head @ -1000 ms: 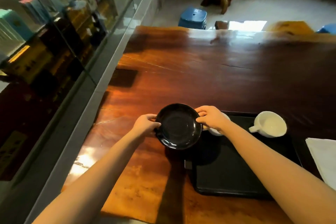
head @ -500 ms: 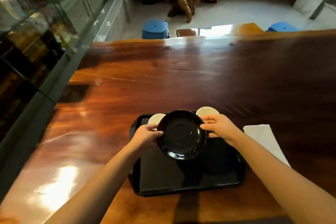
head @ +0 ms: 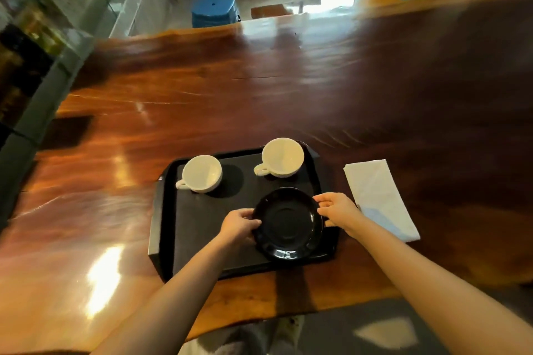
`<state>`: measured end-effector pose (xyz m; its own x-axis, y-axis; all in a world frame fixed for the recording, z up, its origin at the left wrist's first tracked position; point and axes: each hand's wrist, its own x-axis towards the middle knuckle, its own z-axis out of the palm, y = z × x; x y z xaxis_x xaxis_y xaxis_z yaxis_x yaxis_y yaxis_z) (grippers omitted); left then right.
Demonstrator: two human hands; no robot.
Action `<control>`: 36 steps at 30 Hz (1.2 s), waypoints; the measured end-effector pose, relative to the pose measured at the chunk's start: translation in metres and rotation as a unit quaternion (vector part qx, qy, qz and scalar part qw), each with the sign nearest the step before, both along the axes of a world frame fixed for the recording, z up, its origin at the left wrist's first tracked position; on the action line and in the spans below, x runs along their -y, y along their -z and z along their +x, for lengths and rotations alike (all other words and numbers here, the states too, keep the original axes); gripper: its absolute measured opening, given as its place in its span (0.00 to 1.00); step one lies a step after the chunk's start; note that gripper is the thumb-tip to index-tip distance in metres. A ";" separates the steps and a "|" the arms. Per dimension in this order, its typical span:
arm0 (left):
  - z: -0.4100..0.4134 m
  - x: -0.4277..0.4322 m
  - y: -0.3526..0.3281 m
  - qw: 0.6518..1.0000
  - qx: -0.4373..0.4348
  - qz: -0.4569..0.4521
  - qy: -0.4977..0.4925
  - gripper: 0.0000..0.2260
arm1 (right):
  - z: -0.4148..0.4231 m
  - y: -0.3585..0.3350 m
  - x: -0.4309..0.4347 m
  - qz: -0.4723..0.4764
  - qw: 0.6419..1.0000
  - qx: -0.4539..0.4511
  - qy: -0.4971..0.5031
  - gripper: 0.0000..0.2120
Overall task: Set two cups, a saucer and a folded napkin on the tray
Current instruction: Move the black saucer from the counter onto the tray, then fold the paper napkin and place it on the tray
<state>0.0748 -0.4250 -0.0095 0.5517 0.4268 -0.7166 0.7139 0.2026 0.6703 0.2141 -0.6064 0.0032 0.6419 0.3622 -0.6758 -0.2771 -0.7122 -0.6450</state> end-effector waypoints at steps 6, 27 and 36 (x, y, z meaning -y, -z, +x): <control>0.008 0.001 0.015 0.999 -0.035 0.029 0.002 0.14 | -0.013 0.011 -0.014 -0.041 0.993 0.082 -0.074 0.23; 0.028 -0.026 0.000 0.940 -0.081 0.197 0.268 0.20 | -0.005 -0.013 -0.030 -0.157 0.965 0.106 -0.183 0.28; 0.084 -0.003 -0.047 0.878 0.009 0.245 0.412 0.13 | 0.031 -0.055 0.019 -0.136 0.974 0.108 -0.143 0.21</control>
